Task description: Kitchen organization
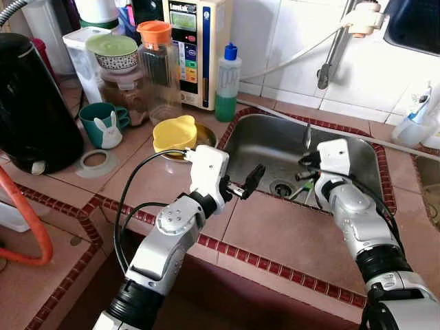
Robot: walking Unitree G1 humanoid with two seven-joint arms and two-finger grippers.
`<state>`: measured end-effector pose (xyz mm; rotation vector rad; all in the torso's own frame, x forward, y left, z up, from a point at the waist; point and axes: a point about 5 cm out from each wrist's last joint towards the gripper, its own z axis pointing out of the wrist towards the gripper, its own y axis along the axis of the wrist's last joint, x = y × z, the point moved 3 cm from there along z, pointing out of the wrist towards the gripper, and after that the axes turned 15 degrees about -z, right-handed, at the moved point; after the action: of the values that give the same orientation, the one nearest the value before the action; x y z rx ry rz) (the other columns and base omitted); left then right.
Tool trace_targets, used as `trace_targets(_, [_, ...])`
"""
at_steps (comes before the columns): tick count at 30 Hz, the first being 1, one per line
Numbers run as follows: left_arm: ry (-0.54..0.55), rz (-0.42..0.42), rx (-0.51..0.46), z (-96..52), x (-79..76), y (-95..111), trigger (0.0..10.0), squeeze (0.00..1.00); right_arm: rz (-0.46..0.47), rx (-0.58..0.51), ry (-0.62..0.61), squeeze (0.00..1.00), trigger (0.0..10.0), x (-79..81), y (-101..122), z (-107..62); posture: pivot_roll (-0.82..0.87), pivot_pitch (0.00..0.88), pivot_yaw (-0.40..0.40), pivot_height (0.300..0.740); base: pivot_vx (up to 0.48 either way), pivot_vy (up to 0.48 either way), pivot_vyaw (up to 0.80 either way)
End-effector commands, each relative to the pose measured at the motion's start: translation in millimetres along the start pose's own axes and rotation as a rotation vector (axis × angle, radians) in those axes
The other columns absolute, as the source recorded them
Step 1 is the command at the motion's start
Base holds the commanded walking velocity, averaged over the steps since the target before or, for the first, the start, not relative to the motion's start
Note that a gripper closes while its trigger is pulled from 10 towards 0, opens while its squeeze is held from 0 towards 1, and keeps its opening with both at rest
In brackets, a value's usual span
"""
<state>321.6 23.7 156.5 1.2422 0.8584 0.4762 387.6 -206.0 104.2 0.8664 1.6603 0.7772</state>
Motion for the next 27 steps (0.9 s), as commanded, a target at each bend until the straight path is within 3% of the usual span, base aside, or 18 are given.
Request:
trace_targets(1, [-0.011,0.037,-0.007,3.1,-2.1,1.9,10.0,1.00,-0.034,0.042,0.011,0.00,10.0,0.2,-9.8,-0.2,0.07,0.000,-0.025,0.740,0.000,0.000,0.00])
trace_targets(10, [-0.021,0.051,-0.013,3.9,-5.0,0.8,10.0,1.00,-0.091,0.136,0.095,0.00,10.0,12.4,-33.3,-2.9,0.08,0.000,-0.023,0.740,0.000,0.000,0.00])
trace_targets(11, [-0.018,0.054,-0.018,4.3,-4.0,1.0,10.0,1.00,-0.096,0.144,0.106,0.09,10.0,14.1,-35.6,-2.8,0.08,0.000,-0.024,0.740,0.000,0.000,0.00])
trace_targets(12, [-0.017,0.056,-0.020,4.4,-3.7,1.0,10.0,1.00,-0.094,0.144,0.111,0.09,10.0,14.8,-35.7,-2.5,0.08,0.000,-0.024,0.740,0.000,0.000,0.00])
trace_targets(13, [-0.015,0.059,-0.023,4.5,-3.2,0.9,10.0,1.00,-0.097,0.142,0.116,1.00,10.0,16.2,-35.7,-2.1,0.08,0.000,-0.024,0.740,0.000,0.000,0.00])
trace_targets(27, [-0.022,0.066,-0.028,5.3,-6.1,-2.3,10.0,1.00,-0.121,0.091,0.126,1.00,10.0,23.0,-23.7,4.3,0.08,0.000,-0.024,0.740,0.000,0.000,0.00])
